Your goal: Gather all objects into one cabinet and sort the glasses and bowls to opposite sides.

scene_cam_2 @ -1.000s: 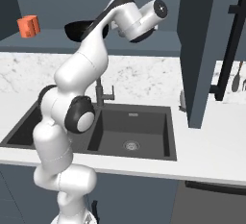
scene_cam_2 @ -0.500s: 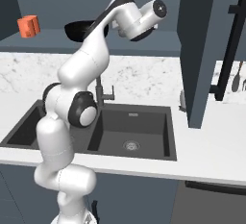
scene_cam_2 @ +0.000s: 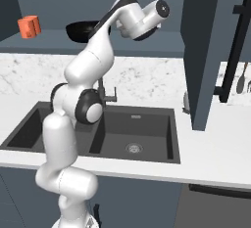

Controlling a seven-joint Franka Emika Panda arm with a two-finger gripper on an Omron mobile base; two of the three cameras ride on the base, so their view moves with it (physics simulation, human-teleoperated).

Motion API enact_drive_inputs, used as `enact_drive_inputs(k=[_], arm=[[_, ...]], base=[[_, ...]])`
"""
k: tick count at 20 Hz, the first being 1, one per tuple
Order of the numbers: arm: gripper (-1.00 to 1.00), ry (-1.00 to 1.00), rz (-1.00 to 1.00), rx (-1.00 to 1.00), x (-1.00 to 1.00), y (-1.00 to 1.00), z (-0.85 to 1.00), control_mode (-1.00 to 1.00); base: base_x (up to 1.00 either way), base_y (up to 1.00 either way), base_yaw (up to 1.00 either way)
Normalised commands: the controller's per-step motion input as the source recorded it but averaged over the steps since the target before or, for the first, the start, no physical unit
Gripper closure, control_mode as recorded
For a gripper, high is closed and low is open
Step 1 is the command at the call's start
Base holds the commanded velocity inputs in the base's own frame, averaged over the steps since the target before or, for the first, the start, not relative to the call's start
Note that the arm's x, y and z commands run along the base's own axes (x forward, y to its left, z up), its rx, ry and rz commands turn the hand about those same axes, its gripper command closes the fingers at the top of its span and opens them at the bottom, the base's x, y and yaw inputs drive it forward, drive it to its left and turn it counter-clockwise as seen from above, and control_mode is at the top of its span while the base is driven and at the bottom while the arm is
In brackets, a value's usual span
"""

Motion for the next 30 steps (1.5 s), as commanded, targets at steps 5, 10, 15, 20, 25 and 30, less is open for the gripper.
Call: enact_drive_inputs(k=[5, 10, 15, 20, 25, 30], arm=[[-1.00, 0.00, 0.00, 0.00, 0.20, 0.00, -0.12, -1.00], [-1.00, 0.00, 0.00, 0.00, 0.04, 0.00, -0.18, -1.00], [-1.00, -0.01, 0.00, 0.00, 0.06, 0.00, -0.02, -1.00], [-1.00, -0.03, 0.00, 0.00, 0.02, 0.02, 0.00, -1.00], [-1.00, -0.01, 0.00, 0.00, 0.04, 0.01, 0.00, -1.00], [-1.00, 0.00, 0.00, 0.00, 0.02, 0.01, 0.00, -1.00]], base=[[0.00, 0.00, 0.00], [0.00, 0.00, 0.00], [0.00, 0.00, 0.00], [0.00, 0.00, 0.00], [0.00, 0.00, 0.00], [0.00, 0.00, 0.00]])
